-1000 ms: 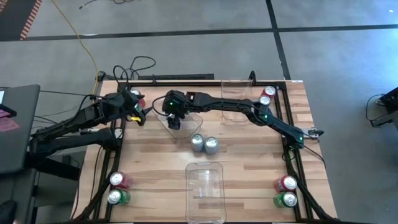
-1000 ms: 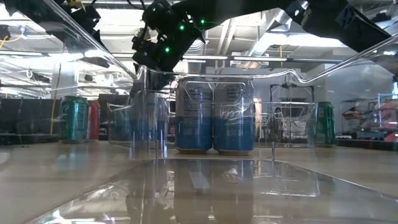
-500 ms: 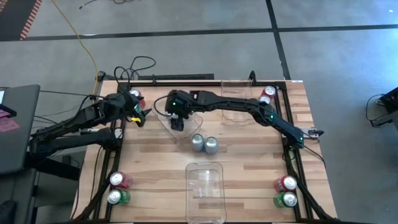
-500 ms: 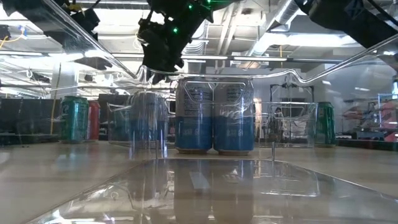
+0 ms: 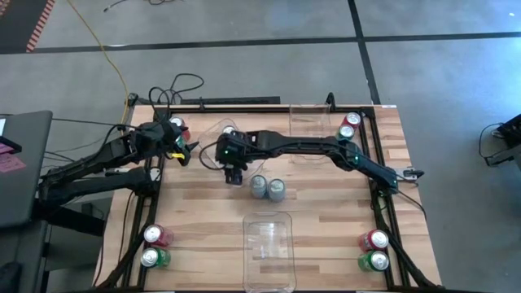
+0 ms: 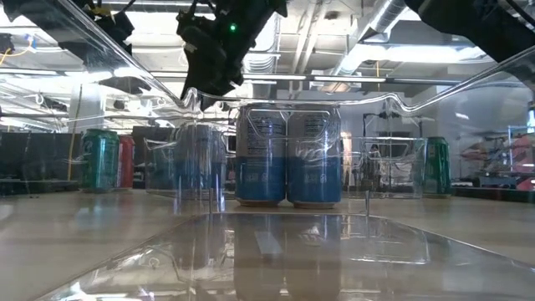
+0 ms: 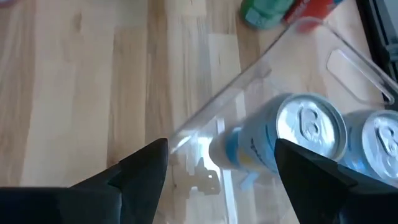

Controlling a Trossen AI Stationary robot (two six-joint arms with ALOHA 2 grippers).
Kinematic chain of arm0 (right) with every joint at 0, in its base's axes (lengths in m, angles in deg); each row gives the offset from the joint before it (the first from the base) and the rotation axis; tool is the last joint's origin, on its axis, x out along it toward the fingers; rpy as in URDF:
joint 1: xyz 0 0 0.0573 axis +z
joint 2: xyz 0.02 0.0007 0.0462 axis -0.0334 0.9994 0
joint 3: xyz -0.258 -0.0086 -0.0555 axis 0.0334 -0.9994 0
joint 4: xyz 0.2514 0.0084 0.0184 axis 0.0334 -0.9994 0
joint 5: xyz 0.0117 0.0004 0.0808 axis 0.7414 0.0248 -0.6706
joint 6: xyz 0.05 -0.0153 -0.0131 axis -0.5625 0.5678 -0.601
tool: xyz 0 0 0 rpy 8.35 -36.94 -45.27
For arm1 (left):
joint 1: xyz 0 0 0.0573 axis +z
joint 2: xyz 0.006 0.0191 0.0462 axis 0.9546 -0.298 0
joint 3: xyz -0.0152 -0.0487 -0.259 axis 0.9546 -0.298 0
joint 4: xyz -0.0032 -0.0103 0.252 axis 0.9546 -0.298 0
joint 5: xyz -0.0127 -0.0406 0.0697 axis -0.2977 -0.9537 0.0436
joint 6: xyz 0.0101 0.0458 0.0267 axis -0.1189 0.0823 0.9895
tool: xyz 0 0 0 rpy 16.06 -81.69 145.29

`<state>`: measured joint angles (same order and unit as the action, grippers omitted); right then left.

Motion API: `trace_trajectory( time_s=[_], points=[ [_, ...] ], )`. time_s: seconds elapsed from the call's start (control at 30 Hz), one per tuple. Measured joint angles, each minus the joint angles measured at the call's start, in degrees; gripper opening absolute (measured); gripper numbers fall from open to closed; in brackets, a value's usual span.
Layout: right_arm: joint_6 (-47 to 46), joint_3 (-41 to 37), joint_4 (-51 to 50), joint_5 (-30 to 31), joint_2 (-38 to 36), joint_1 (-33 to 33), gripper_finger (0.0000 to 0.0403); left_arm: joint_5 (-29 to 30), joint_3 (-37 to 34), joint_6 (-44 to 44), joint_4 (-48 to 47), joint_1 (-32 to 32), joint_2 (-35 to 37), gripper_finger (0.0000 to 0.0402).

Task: Sort soda cans
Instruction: Put the top blue-white soda can into the top left transparent bin

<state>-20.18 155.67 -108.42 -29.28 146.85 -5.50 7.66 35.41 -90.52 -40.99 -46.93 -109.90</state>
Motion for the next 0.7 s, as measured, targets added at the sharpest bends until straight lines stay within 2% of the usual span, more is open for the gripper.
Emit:
trace_trajectory(
  time_s=[0.3,0.57,0.7],
  points=[
    [-0.79,-0.01,-5.11,0.02,0.00,0.11,0.0301,0.02,0.00,0.42,0.65,-0.01,0.37,0.0333],
    [-1.42,-0.45,-5.63,-0.01,0.00,-0.27,0.0274,0.02,0.00,0.36,0.63,0.00,0.37,0.0333],
    [-3.01,-3.11,-4.15,-0.07,0.00,-0.92,0.0265,0.02,0.00,0.35,0.63,0.00,0.37,0.0333]
  ],
)
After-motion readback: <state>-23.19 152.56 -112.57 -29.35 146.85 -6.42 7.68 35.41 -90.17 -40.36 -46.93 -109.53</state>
